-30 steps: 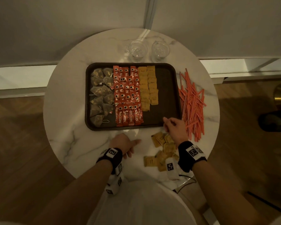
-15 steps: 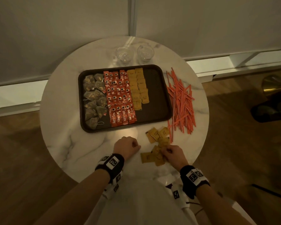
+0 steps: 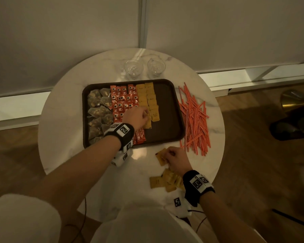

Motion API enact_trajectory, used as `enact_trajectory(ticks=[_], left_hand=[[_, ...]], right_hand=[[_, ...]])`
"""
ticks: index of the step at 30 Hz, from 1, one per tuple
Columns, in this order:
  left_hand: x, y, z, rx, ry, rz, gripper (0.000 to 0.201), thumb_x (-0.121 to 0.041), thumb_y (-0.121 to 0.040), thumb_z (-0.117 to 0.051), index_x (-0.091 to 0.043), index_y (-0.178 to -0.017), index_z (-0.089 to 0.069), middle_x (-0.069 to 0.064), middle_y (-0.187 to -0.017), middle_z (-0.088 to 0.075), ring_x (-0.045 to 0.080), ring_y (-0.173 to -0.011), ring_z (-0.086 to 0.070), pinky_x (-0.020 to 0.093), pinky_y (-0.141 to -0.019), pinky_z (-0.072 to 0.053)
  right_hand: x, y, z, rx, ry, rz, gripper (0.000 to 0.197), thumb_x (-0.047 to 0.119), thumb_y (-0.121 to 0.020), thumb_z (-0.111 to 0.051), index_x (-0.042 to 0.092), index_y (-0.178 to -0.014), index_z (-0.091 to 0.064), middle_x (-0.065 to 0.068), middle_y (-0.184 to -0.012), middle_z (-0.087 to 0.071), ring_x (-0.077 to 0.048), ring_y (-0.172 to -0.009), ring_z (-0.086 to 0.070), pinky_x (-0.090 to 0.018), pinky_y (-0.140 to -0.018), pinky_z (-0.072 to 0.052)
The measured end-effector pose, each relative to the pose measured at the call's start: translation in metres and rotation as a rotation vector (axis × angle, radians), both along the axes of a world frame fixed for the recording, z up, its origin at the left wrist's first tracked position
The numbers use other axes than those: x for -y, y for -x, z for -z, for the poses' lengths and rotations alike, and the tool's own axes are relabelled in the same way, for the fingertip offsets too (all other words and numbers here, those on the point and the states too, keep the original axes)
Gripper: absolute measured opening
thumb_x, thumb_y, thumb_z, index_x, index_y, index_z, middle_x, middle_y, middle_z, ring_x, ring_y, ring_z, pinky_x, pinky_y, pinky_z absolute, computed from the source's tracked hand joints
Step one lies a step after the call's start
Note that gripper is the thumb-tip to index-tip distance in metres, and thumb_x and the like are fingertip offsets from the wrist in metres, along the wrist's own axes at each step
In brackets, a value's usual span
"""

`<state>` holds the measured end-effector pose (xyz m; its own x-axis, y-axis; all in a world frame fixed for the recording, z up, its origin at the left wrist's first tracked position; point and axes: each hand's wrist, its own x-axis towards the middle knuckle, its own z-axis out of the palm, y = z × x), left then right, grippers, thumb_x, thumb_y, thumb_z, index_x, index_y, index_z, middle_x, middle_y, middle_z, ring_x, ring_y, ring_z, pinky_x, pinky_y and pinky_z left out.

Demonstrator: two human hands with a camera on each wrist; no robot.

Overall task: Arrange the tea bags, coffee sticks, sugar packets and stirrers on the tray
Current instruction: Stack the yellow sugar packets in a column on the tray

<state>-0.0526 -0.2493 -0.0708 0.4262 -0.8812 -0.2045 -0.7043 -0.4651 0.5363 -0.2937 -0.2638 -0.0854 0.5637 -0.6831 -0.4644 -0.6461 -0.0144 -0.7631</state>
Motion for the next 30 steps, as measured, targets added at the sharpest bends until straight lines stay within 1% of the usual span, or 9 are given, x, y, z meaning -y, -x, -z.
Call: enact_trajectory(ticks=[3, 7, 9, 14, 19, 21, 25, 28, 30], left_hand=[[0.011, -0.010, 0.005, 0.066, -0.072, 0.079, 0.021, -0.027, -0.095, -0.058, -0.022, -0.115, -0.062, -0.003, -0.095, -0.067, 0.015, -0.084, -0.063, 0.030, -0.070, -0.053], [0.016, -0.015, 0.015, 0.118, -0.145, 0.173, 0.012, -0.026, -0.095, -0.058, -0.021, -0.104, -0.062, -0.005, -0.091, -0.059, 0.013, -0.083, -0.060, 0.023, -0.064, -0.043], [0.017, -0.016, 0.019, 0.125, -0.135, 0.188, 0.010, -0.026, -0.096, -0.057, -0.020, -0.101, -0.063, -0.006, -0.086, -0.056, 0.015, -0.084, -0.062, 0.023, -0.065, -0.043], [0.018, -0.018, 0.022, 0.128, -0.089, 0.206, 0.017, -0.027, -0.096, -0.058, -0.021, -0.112, -0.060, -0.007, -0.086, -0.057, 0.009, -0.075, -0.054, 0.022, -0.063, -0.041], [0.022, -0.017, 0.019, 0.106, -0.122, 0.234, 0.009, -0.024, -0.095, -0.059, -0.020, -0.102, -0.063, -0.008, -0.088, -0.054, 0.010, -0.080, -0.056, 0.020, -0.064, -0.039], [0.023, -0.017, 0.014, 0.042, -0.087, 0.236, 0.006, -0.022, -0.093, -0.062, -0.020, -0.099, -0.064, -0.013, -0.083, -0.053, 0.006, -0.075, -0.053, 0.016, -0.059, -0.037], [0.019, -0.019, 0.004, -0.236, -0.112, 0.295, 0.007, -0.018, -0.089, -0.068, -0.020, -0.095, -0.066, -0.006, -0.085, -0.067, 0.005, -0.066, -0.065, 0.022, -0.065, -0.056], [0.014, -0.017, -0.007, -0.425, -0.108, 0.298, 0.002, -0.014, -0.090, -0.068, -0.014, -0.092, -0.068, -0.004, -0.084, -0.071, 0.003, -0.066, -0.069, 0.022, -0.067, -0.058], [0.013, -0.015, -0.012, -0.468, -0.078, 0.319, 0.006, -0.017, -0.091, -0.068, -0.013, -0.086, -0.070, -0.004, -0.080, -0.070, 0.001, -0.066, -0.069, 0.019, -0.067, -0.057]], right_hand=[[0.007, -0.017, -0.002, 0.026, -0.042, 0.028, 0.035, 0.015, -0.095, -0.060, 0.019, -0.061, -0.058, 0.001, -0.056, -0.056, -0.009, -0.050, -0.047, -0.025, -0.053, -0.040], [0.018, -0.030, -0.004, 0.034, -0.071, 0.042, 0.031, 0.020, -0.097, -0.061, 0.016, -0.067, -0.061, -0.003, -0.060, -0.057, -0.007, -0.049, -0.047, -0.021, -0.050, -0.040], [0.025, -0.033, 0.001, 0.014, -0.050, 0.020, 0.031, 0.023, -0.097, -0.061, 0.016, -0.067, -0.062, -0.002, -0.060, -0.058, -0.006, -0.049, -0.047, -0.023, -0.052, -0.039], [0.035, -0.036, 0.013, -0.015, -0.087, 0.037, 0.029, 0.024, -0.097, -0.061, 0.007, -0.074, -0.065, -0.004, -0.061, -0.059, -0.007, -0.048, -0.048, -0.025, -0.050, -0.041], [0.039, -0.038, 0.019, -0.020, -0.107, 0.052, 0.029, 0.024, -0.097, -0.061, 0.002, -0.079, -0.067, -0.004, -0.062, -0.059, -0.008, -0.048, -0.049, -0.023, -0.049, -0.041], [0.041, -0.039, 0.020, -0.002, -0.131, 0.067, 0.027, 0.023, -0.097, -0.061, 0.005, -0.077, -0.067, -0.003, -0.060, -0.059, -0.007, -0.047, -0.049, -0.024, -0.049, -0.041], [0.049, -0.046, 0.019, 0.071, -0.144, 0.189, 0.020, 0.021, -0.098, -0.059, 0.013, -0.080, -0.065, -0.003, -0.064, -0.062, -0.011, -0.054, -0.053, -0.031, -0.059, -0.045], [0.056, -0.055, 0.016, 0.104, -0.137, 0.276, 0.016, 0.027, -0.101, -0.053, 0.016, -0.099, -0.064, -0.005, -0.082, -0.065, -0.012, -0.061, -0.057, -0.029, -0.061, -0.046], [0.057, -0.063, 0.014, 0.146, -0.233, 0.266, 0.019, 0.029, -0.102, -0.050, 0.019, -0.113, -0.062, -0.004, -0.097, -0.066, -0.013, -0.069, -0.063, -0.025, -0.058, -0.045]])
